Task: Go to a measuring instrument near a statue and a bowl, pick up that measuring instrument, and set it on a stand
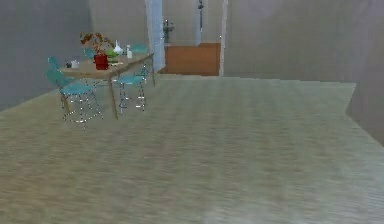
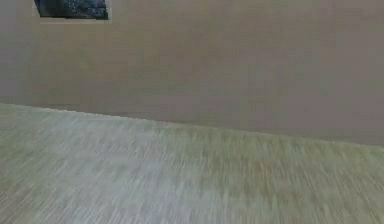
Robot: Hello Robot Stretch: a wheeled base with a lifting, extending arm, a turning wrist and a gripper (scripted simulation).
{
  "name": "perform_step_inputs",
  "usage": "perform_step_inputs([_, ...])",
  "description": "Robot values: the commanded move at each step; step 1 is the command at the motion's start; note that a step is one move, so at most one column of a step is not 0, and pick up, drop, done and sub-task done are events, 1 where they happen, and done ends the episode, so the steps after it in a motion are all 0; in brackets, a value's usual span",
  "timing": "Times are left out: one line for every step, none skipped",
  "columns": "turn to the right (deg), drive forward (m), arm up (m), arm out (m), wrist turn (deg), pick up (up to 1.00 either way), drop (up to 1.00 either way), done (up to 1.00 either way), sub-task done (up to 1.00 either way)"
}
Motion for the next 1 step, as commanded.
perform_step_inputs([0.0,1.00,0.00,0.00,0.0,0.00,0.00,0.00,0.00])
